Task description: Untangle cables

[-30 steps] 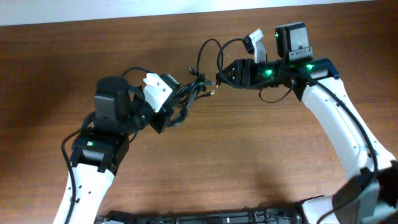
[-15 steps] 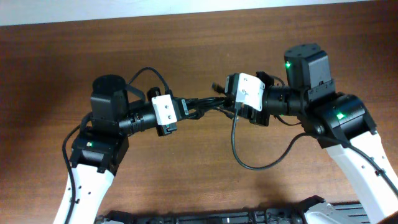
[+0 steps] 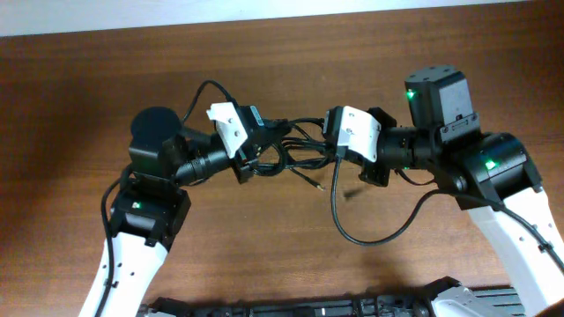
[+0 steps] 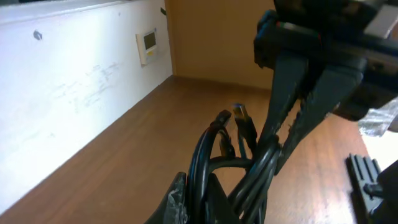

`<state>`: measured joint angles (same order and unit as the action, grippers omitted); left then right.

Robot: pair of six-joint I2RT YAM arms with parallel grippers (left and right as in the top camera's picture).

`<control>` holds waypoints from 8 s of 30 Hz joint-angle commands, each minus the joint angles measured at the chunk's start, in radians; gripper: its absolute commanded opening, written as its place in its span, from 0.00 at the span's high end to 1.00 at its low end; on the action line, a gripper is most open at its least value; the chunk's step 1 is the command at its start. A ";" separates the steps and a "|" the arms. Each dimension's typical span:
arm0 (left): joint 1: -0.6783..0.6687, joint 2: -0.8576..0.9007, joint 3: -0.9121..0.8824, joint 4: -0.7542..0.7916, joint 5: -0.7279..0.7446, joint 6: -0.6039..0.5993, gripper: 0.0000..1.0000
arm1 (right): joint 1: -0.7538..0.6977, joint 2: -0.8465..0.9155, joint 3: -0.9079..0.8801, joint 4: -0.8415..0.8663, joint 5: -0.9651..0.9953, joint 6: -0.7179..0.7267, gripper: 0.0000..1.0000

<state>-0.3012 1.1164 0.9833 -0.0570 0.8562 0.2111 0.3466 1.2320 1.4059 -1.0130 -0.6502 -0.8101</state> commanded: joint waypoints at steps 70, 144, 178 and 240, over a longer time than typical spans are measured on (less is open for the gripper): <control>0.090 -0.034 0.036 0.187 0.108 -0.443 1.00 | 0.000 0.098 -0.032 0.485 -0.332 0.823 0.63; 0.167 -0.085 0.036 0.288 -0.057 -0.752 1.00 | 0.118 0.098 -0.033 0.315 1.156 0.862 0.96; 0.167 0.020 0.036 0.094 0.718 -0.192 0.01 | 0.118 0.003 -0.032 0.570 0.597 0.514 0.96; 0.124 0.034 0.036 0.831 0.445 -0.284 1.00 | -0.141 0.336 -0.032 0.442 -0.417 1.792 0.34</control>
<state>-0.1394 1.1496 1.0035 0.7658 1.3125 -0.1997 0.1749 1.5616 1.3705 -0.5709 -1.0676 0.9684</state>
